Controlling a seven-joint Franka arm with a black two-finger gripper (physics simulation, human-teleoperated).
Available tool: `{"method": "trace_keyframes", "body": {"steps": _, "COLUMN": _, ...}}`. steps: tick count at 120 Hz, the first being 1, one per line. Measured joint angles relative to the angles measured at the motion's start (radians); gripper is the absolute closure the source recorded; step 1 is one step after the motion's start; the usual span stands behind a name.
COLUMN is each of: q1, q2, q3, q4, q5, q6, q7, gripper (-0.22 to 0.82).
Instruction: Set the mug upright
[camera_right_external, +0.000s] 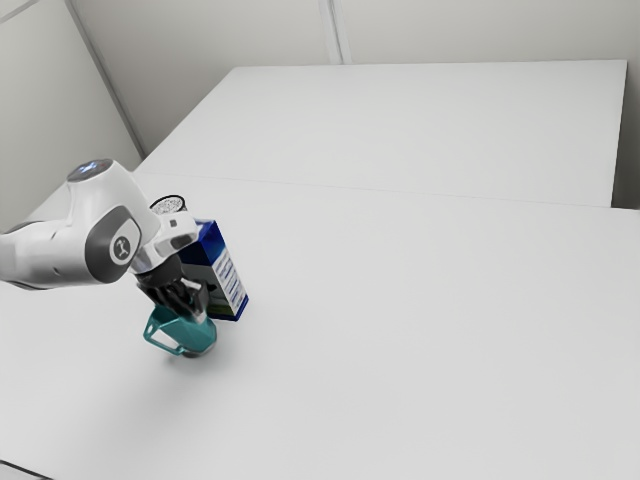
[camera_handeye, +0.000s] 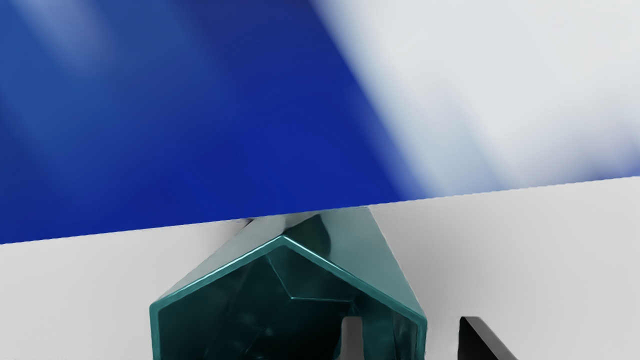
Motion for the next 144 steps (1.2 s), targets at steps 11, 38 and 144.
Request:
{"method": "trace_keyframes", "body": {"steps": 11, "q1": 0.0, "q2": -0.028, "q3": -0.008, "q4": 0.005, "q5": 0.0, "q6": -0.007, "q7": -0.011, "gripper": 0.28}}
{"method": "trace_keyframes", "body": {"steps": 38, "q1": 0.0, "q2": -0.134, "q3": -0.019, "q4": 0.113, "q5": -0.004, "q6": -0.172, "q7": -0.029, "gripper": 0.1}}
{"method": "trace_keyframes", "body": {"steps": 144, "q1": 0.002, "q2": 0.226, "q3": -0.013, "q4": 0.932, "q5": 0.002, "q6": -0.762, "q7": -0.057, "gripper": 0.0}}
